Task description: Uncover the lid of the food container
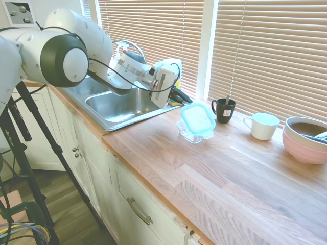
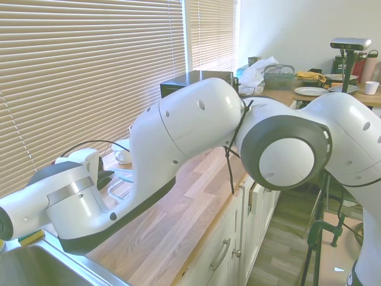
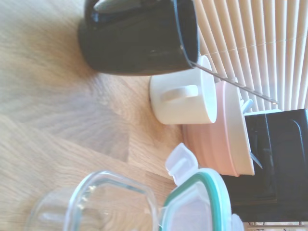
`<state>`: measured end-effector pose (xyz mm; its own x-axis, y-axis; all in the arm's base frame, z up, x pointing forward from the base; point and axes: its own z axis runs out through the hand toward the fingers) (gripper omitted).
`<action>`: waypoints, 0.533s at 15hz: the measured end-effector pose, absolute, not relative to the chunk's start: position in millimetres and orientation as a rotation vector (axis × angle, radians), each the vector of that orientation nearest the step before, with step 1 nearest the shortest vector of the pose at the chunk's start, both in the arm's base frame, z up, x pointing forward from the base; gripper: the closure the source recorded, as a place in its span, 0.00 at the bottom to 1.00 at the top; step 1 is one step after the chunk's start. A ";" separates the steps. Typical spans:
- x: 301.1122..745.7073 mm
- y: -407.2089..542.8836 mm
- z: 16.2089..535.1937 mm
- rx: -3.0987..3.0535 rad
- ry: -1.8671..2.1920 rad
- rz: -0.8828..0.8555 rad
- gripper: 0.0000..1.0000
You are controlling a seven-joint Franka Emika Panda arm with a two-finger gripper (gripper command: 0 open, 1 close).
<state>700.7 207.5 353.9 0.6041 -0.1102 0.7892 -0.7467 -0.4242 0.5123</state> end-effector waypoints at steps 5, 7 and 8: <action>699.0 178.1 402.9 1.860 -0.794 0.849 1.00; 698.2 152.3 405.0 1.840 -0.821 0.820 1.00; 696.6 138.6 403.6 1.831 -0.833 0.801 1.00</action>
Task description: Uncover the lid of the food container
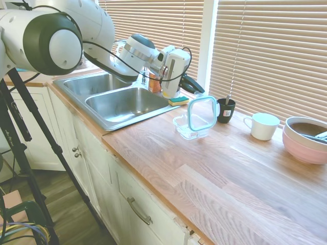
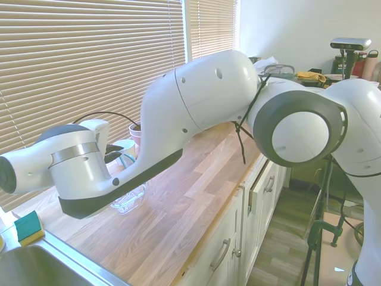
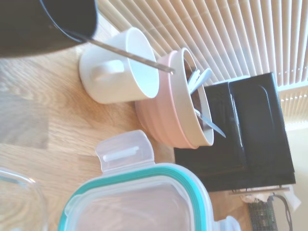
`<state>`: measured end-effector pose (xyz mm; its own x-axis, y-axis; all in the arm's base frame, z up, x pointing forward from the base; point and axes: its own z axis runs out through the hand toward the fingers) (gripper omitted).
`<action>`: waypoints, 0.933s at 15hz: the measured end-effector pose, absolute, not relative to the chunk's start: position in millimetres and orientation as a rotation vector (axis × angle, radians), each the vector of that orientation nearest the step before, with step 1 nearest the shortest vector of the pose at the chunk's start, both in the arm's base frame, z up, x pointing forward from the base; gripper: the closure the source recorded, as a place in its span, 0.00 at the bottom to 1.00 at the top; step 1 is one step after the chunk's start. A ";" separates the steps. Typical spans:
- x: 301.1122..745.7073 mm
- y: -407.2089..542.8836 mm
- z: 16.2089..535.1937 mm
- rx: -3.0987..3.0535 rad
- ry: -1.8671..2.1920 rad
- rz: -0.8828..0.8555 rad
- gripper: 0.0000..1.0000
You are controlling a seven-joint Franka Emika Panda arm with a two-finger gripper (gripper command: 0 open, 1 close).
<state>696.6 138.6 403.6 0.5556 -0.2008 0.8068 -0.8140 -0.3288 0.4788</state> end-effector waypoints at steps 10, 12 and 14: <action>674.9 24.1 487.3 1.935 -1.305 0.829 1.00; 665.4 -19.8 502.4 1.977 -1.458 0.809 1.00; 652.5 -57.8 496.6 2.032 -1.605 0.773 1.00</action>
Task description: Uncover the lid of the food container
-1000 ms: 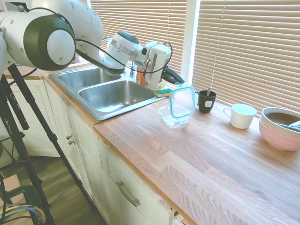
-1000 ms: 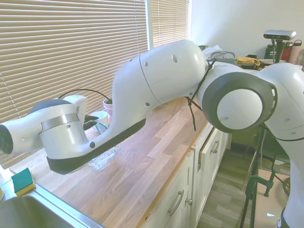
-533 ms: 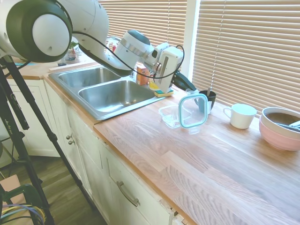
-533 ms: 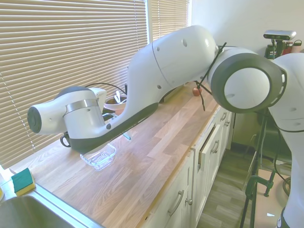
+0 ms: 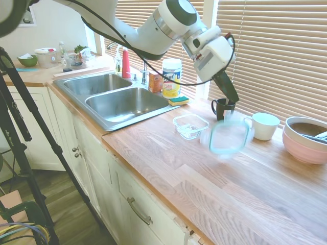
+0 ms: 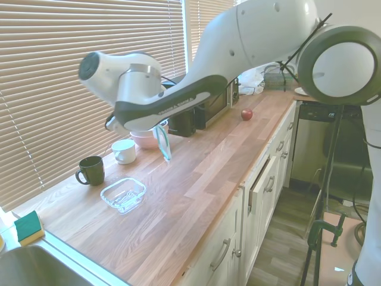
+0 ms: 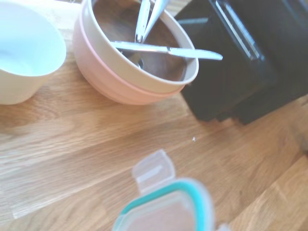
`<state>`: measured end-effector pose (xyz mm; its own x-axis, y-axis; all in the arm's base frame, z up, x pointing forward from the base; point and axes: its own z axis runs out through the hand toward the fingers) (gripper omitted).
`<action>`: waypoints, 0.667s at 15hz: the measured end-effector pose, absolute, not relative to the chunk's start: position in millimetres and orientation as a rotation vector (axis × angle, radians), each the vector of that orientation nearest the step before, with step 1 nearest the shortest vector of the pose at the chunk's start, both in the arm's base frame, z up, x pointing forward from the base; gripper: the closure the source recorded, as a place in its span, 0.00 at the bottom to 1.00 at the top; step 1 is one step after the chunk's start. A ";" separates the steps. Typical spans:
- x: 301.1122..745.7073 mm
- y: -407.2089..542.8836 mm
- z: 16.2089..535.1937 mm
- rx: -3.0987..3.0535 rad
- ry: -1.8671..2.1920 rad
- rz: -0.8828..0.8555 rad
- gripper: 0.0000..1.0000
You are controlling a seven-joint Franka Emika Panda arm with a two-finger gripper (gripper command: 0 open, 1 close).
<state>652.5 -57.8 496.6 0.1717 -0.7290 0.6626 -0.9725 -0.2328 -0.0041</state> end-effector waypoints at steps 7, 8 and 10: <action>604.6 -106.3 479.2 2.233 -2.114 0.648 1.00; 599.3 -107.3 477.9 2.280 -2.173 0.628 1.00; 591.3 -103.8 477.1 2.400 -2.238 0.575 1.00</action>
